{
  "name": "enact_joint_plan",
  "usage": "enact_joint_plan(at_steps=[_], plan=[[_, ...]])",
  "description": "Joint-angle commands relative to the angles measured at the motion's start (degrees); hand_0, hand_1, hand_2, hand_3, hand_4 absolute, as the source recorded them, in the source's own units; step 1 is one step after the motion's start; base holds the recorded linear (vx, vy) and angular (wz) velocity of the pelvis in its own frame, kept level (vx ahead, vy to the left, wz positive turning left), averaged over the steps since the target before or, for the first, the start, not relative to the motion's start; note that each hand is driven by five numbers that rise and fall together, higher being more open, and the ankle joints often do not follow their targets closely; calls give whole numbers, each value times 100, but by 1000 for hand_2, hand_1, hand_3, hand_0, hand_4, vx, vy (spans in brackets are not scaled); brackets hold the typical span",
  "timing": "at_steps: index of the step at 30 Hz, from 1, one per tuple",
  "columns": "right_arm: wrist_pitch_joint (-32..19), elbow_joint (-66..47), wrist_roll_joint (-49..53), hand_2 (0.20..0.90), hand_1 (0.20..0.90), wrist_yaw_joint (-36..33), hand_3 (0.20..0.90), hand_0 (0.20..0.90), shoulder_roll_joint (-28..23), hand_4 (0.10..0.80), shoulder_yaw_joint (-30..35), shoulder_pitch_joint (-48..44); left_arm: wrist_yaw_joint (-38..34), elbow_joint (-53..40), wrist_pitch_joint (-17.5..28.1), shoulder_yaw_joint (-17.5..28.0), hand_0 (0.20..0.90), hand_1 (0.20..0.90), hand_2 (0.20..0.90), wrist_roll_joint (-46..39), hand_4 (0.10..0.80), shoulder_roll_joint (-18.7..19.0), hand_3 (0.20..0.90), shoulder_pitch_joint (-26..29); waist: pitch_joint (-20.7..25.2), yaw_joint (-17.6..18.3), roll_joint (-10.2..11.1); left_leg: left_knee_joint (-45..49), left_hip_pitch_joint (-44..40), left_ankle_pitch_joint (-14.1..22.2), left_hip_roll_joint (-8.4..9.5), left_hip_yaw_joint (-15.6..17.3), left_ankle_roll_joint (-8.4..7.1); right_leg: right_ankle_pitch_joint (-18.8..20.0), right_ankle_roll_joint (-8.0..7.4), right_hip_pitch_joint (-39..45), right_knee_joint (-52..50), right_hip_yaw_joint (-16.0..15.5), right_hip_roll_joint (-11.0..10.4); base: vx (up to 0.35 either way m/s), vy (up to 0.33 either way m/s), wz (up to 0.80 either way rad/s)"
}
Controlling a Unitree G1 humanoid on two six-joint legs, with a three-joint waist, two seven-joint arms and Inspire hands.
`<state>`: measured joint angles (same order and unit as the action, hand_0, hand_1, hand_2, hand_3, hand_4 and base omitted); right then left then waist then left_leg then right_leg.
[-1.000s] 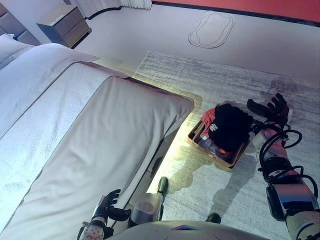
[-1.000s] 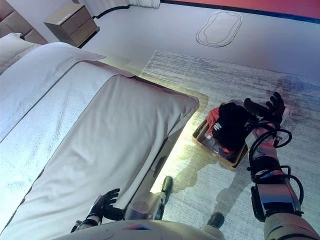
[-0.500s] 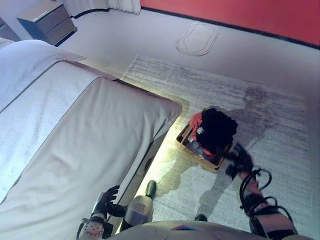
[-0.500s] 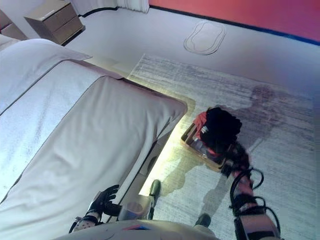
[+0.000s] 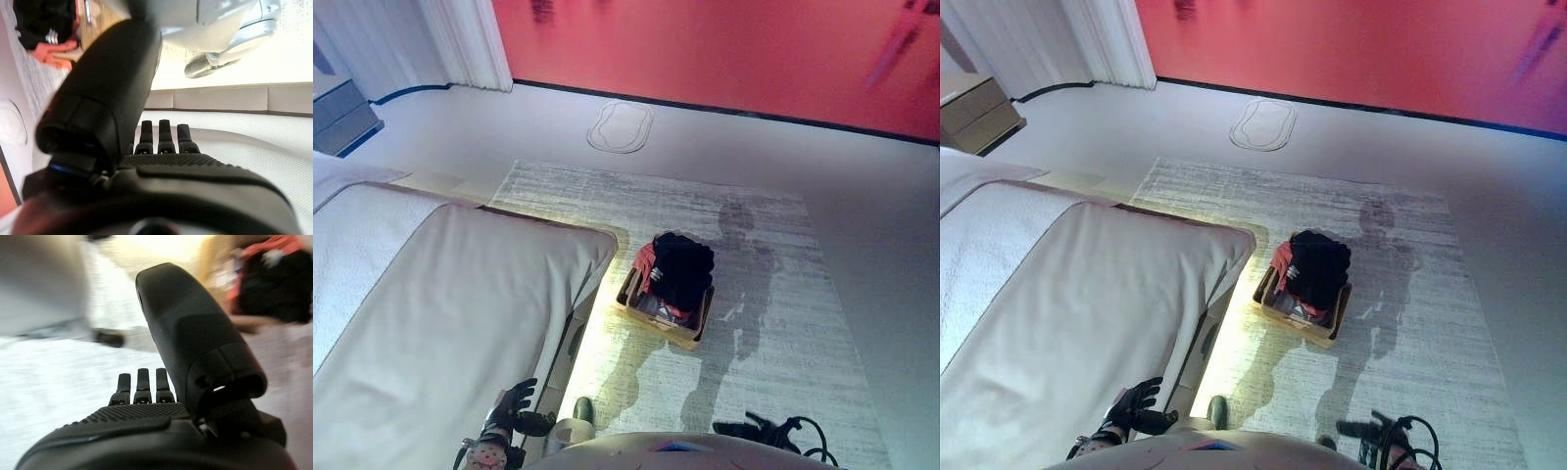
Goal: Pick up the clothes from the bed and place them into the basket
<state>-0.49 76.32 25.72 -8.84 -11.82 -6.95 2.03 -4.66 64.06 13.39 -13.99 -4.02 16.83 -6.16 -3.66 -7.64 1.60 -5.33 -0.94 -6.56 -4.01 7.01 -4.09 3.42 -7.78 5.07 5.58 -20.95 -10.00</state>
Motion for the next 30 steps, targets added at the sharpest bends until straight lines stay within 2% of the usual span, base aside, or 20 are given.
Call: enact_joint_plan(at_steps=[1,7,13,30], plan=[[-82,-31,8,900,900,110,900,900,-136,800,144,-371,182,121,97,-101,900,900,900,-231,800,-310,900,656,-238,21,-129,73,-173,395,25,-169,-19,-350,211,316,-235,116,415,-56,20,-19],[-221,-193,-167,900,900,259,900,900,-110,800,66,-313,225,157,14,-131,900,900,900,-292,800,-310,900,703,-212,290,-137,33,-328,496,23,50,17,-311,176,233,-278,377,424,-51,36,-19],[-281,-241,-263,900,900,448,900,900,-121,800,-33,-358,326,163,-20,-146,900,900,900,-284,800,-309,900,703,-149,387,-137,33,-405,575,48,92,61,-310,164,196,-311,543,417,-10,25,-11],[-289,-374,-407,900,900,366,900,900,-76,800,-145,-364,747,174,-199,-197,900,900,900,-267,800,-248,900,666,-71,380,-118,33,-579,672,103,31,143,-308,174,283,-339,557,407,3,-1,0]])
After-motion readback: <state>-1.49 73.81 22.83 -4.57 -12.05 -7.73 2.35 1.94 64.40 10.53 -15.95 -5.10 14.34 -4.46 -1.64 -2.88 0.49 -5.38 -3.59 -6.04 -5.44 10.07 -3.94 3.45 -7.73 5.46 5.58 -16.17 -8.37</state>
